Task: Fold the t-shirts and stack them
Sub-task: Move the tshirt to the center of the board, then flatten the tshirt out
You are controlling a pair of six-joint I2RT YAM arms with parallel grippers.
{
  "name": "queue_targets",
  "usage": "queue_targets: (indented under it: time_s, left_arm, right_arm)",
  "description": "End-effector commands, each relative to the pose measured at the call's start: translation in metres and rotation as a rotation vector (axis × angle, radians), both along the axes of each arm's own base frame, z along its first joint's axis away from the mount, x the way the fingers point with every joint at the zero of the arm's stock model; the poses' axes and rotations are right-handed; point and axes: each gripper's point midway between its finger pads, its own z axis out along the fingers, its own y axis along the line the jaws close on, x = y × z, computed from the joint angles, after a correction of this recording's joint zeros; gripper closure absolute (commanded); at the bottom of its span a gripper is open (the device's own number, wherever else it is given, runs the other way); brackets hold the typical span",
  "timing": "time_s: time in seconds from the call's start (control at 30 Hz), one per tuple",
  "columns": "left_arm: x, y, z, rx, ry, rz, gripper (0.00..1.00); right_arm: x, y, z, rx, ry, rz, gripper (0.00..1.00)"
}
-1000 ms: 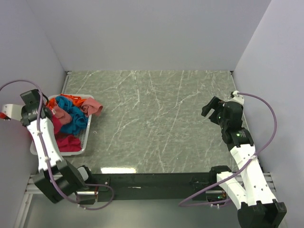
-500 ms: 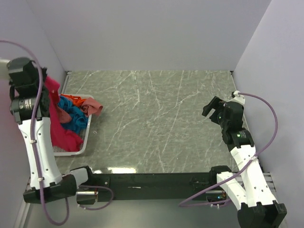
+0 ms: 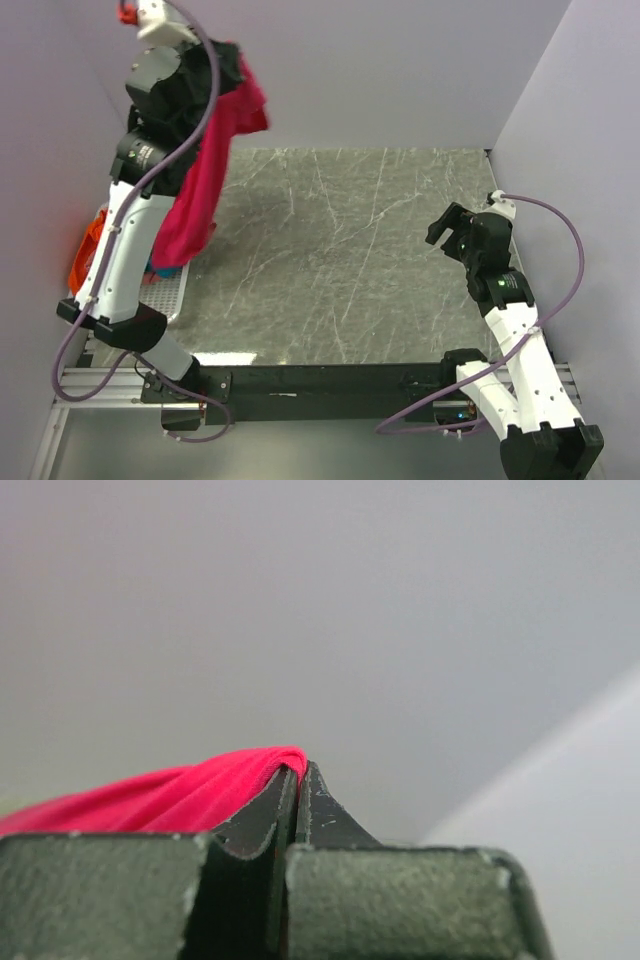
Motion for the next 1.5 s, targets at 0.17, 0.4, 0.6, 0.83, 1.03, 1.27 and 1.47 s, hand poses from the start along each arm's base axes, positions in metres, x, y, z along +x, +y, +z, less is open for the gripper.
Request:
queue_targets:
  time_s: [0.17,0.4,0.6,0.83,1.03,1.27,1.47]
  left_arm:
    - [-0.098,-0.094,0.128,0.02,-0.511,-0.383,0.99]
    - [-0.052,-0.102,0.042,0.054,-0.281,-0.253,0.99]
    - [0.024,-0.043,-0.167,0.072,0.239,-0.029,0.67]
    - [0.008,-0.002,-0.35,0.03,0.724,0.032,0.01]
    - [-0.033,-0.016,-0.416,-0.032,0.87,-0.079,0.01]
    - [-0.05,-0.005,-0.463,0.001,0.985,-0.032,0.01]
    - [-0.041,-0.002,-0.492,0.033,1.052,0.021,0.05]
  right_arm:
    - [0.003,-0.007,0.027,-0.008,-0.086,-0.035,0.09]
    - [-0.014,-0.023,0.022,-0.036,-0.03,-0.123,0.09]
    - [-0.043,-0.036,0.013,-0.058,0.085,-0.195,0.09]
    - [-0.041,0.001,-0.023,0.053,0.146,-0.028,0.09]
    - [-0.033,0.035,-0.058,0.145,0.257,0.129,0.1]
    - [-0.04,0.081,-0.106,0.112,0.412,0.256,0.1]
    - [-0.049,0.093,-0.141,0.079,0.535,0.229,0.13]
